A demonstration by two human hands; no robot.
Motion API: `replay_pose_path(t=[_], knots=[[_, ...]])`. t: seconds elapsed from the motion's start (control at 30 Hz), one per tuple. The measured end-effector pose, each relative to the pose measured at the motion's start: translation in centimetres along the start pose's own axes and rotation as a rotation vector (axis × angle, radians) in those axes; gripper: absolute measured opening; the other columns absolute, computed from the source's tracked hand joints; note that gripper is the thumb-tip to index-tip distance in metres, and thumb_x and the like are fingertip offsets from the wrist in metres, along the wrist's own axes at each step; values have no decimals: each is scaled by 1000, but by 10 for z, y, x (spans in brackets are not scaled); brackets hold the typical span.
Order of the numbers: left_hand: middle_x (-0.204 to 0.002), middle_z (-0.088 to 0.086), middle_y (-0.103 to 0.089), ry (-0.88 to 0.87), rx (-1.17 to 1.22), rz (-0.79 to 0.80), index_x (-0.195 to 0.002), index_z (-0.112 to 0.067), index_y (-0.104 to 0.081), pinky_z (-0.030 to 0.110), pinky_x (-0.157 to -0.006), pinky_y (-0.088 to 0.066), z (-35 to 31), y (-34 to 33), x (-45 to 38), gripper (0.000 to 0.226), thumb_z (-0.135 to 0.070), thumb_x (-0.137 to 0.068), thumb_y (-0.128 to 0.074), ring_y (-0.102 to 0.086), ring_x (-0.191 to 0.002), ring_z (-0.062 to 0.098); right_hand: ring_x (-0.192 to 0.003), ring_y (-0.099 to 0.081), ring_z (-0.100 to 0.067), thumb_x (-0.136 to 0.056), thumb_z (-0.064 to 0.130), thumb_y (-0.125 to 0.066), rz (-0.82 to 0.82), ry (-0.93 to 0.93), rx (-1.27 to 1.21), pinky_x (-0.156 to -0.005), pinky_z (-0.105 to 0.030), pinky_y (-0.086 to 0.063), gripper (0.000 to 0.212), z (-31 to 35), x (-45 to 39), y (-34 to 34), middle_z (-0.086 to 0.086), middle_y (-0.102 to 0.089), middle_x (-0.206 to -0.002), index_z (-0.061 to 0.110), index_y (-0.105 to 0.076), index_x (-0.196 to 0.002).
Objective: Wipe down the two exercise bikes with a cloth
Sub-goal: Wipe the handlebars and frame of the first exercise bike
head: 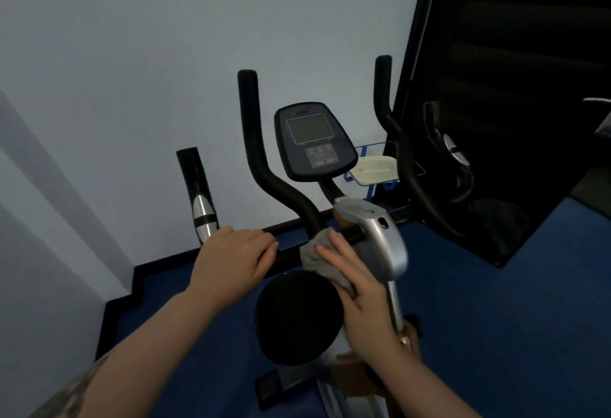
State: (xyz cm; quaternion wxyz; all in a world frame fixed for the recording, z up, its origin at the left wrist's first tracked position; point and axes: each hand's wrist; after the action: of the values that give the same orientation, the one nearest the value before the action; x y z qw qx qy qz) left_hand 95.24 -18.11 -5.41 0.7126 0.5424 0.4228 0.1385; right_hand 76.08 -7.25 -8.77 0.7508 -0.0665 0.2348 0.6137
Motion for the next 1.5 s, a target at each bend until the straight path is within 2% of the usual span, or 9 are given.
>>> replay_pose_path(t=[0.3, 0.5, 0.6, 0.67, 0.83, 1.0, 1.27, 1.37, 1.5], knots=[[-62, -12, -55, -5, 27, 1, -73, -25, -58, 29, -59, -34, 2, 2, -1, 43, -41, -98, -27, -52, -52, 12, -128, -50, 0, -89, 0, -64, -176, 21, 149, -105, -15, -38, 42, 10, -7, 5, 11, -56, -137, 19, -64, -127], [-70, -11, -61, 2, 24, 38, -82, -25, -63, 32, -66, -40, 3, 2, -1, 49, -44, -98, -20, -56, -59, 13, -127, -50, -14, -91, 1, -62, -304, -34, 424, -111, -31, -37, 38, 4, -46, 3, -2, -59, -133, 8, -62, -129], [-68, -11, -61, 0, 15, 30, -81, -25, -63, 31, -65, -38, 4, 0, 0, 48, -43, -98, -22, -56, -58, 13, -123, -49, -6, -94, 7, -60, -340, -83, 359, -107, -16, -35, 37, 1, -20, -8, 4, -61, -130, 14, -61, -131], [-67, -11, -61, -7, 11, -1, -80, -24, -64, 31, -63, -40, 2, -1, 1, 46, -41, -98, -25, -56, -57, 14, -117, -45, 1, -94, 8, -60, -301, -77, 393, -100, -5, -30, 37, 2, -27, 0, 5, -62, -126, 16, -62, -129], [-69, -9, -63, 10, 4, 36, -80, -24, -63, 35, -68, -44, 1, 3, -3, 50, -43, -96, -21, -60, -62, 17, -118, -45, -18, -94, 4, -56, -247, -107, 566, -96, -12, -24, 36, 5, -56, -6, -3, -63, -126, 10, -62, -129], [-70, -10, -62, 19, -7, 42, -81, -25, -63, 34, -68, -42, 0, 3, -2, 51, -44, -96, -18, -59, -62, 14, -114, -40, -6, -95, 8, -57, -230, -61, 553, -98, -2, -24, 36, 1, -37, 4, 4, -63, -125, 15, -62, -130], [-68, -9, -62, 9, -1, 21, -79, -25, -62, 33, -67, -43, 0, 3, -3, 48, -42, -96, -21, -59, -61, 16, -121, -43, -8, -98, 15, -52, -292, -162, 362, -104, -14, -33, 35, 4, -26, -3, 6, -58, -130, 21, -58, -133], [-64, -9, -60, 3, -8, 5, -76, -24, -62, 33, -65, -44, 0, 3, -3, 45, -40, -96, -25, -58, -56, 16, -121, -49, -9, -99, 23, -52, -249, -236, 148, -107, -37, -40, 29, 12, -43, 5, 9, -59, -127, 27, -61, -127], [-66, -9, -61, -3, -6, 0, -79, -25, -62, 32, -65, -43, 1, 4, -2, 41, -39, -96, -28, -58, -58, 15, -123, -41, -8, -94, 54, -46, -105, -159, 318, -105, -28, -33, 47, 25, -59, -10, 9, -53, -130, 32, -57, -134]])
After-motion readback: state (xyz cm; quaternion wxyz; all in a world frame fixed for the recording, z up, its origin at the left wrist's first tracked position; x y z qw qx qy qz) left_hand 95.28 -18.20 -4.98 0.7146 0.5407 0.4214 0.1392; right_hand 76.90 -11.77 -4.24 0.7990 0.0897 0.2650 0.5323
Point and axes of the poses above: each hand's wrist, its own x-axis away from the middle knuckle, its own y-axis out of the back of the hand, z = x × y
